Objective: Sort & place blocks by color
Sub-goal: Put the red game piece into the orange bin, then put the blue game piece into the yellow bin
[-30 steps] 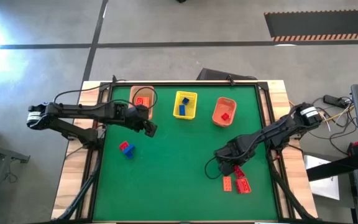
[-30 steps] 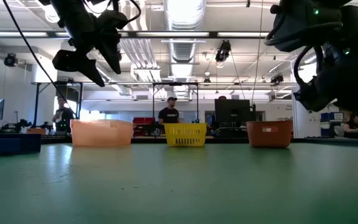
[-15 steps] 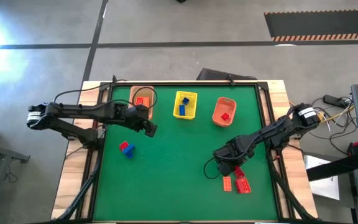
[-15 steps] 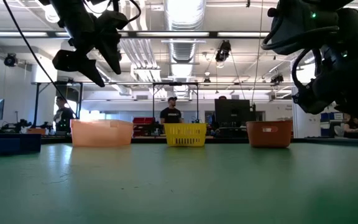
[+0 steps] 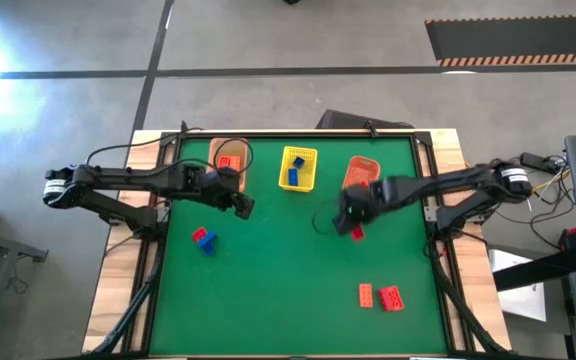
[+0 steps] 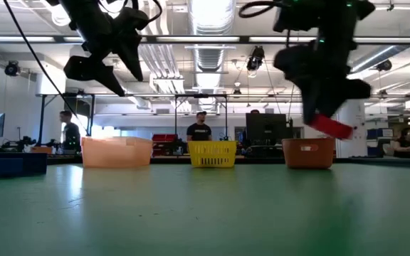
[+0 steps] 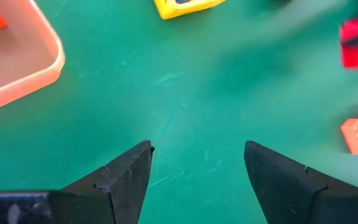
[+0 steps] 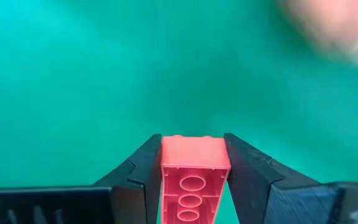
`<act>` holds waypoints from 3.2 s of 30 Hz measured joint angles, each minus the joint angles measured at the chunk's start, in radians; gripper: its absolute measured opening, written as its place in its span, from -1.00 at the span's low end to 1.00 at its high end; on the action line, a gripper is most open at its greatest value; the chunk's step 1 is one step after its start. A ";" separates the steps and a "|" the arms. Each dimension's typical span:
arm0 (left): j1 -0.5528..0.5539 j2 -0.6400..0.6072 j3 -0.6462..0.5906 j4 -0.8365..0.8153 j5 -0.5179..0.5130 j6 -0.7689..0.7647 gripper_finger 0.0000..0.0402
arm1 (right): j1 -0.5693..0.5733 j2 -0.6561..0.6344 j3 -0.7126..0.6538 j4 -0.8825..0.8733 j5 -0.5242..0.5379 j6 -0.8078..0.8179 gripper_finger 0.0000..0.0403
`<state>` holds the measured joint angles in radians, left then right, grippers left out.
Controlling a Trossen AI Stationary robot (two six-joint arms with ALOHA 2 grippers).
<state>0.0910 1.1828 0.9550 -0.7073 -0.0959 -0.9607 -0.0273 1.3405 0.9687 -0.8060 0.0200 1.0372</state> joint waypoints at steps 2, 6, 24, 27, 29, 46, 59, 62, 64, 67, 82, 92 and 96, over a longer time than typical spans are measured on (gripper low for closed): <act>0.000 0.000 0.005 0.013 0.000 0.000 0.20 | -0.068 -0.011 0.032 0.002 0.080 -0.077 -0.37; 0.000 -0.006 0.018 0.047 0.000 0.000 0.20 | -0.207 -0.016 0.082 0.005 0.208 -0.191 -0.37; 0.000 -0.121 0.018 0.155 0.001 -0.002 0.20 | -0.476 0.067 -0.003 0.296 0.481 -0.324 -0.25; 0.000 -0.140 0.017 0.152 -0.011 -0.003 0.20 | -0.475 0.067 0.006 0.292 0.481 -0.328 -0.19; 0.000 -0.150 0.017 0.150 -0.020 -0.003 0.20 | -0.475 0.067 0.008 0.294 0.480 -0.328 -0.16; 0.000 -0.156 0.000 0.051 -0.033 -0.053 0.20 | -0.475 0.016 0.027 0.287 0.387 -0.323 -0.13; 0.000 -0.123 -0.066 -0.243 0.035 -0.211 0.20 | -0.474 -0.054 0.068 0.287 0.369 -0.342 -0.15; -0.001 -0.086 -0.100 -0.246 0.098 -0.212 0.19 | -0.470 -0.057 0.075 0.288 0.369 -0.342 -0.14; -0.005 -0.052 -0.114 -0.250 0.126 -0.198 0.19 | -0.468 -0.058 0.076 0.287 0.368 -0.342 -0.14; -0.014 0.004 -0.126 -0.260 0.148 -0.169 0.19 | -0.461 -0.058 0.076 0.287 0.365 -0.342 -0.14; -0.059 0.251 -0.129 -0.281 0.150 0.094 0.19 | -0.450 -0.057 0.074 0.286 0.364 -0.342 -0.16; -0.092 0.285 -0.164 -0.287 0.154 0.134 0.19 | -0.450 -0.057 0.074 0.284 0.362 -0.342 -0.18; -0.094 0.283 -0.164 -0.285 0.154 0.135 0.14 | -0.450 -0.057 0.074 0.284 0.362 -0.342 -0.18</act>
<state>-0.0032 1.4654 0.7910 -0.9925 0.0579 -0.8259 -0.4774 1.2839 1.0428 -0.5224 0.3820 0.6949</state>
